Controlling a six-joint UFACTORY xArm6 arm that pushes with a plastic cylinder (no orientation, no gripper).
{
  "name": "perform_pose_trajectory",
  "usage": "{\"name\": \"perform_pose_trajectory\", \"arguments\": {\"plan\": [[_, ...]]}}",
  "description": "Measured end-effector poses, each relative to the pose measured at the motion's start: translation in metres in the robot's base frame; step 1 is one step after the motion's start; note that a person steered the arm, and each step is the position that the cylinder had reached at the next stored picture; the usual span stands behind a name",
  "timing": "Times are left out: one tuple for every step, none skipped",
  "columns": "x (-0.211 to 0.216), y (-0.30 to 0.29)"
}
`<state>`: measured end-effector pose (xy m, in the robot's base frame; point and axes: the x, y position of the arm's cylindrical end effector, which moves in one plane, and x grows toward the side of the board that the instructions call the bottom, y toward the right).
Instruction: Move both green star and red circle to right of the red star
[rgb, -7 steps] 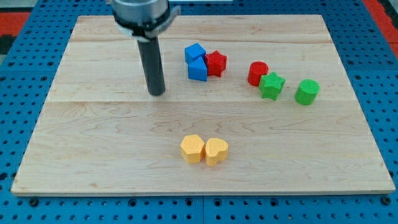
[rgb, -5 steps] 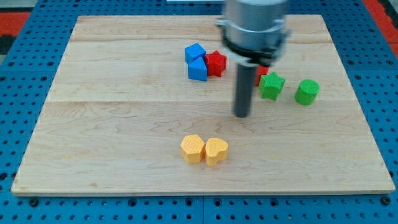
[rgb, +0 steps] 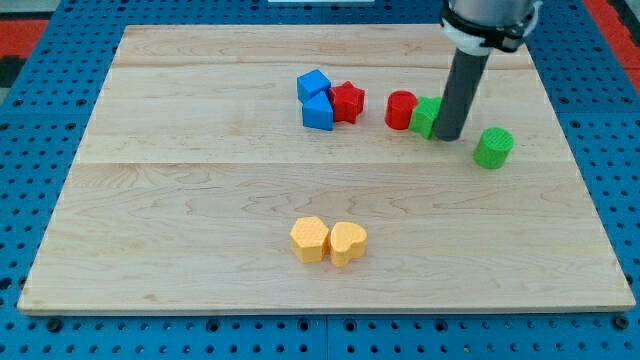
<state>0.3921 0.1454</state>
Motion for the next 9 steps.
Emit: {"name": "perform_pose_trajectory", "arguments": {"plan": [[-0.015,-0.009],[-0.013,-0.011],[-0.011,-0.025],[-0.01,-0.046],[-0.01,-0.06],[0.006,-0.067],[0.034,-0.018],[0.001,-0.009],[-0.043,0.015]]}}
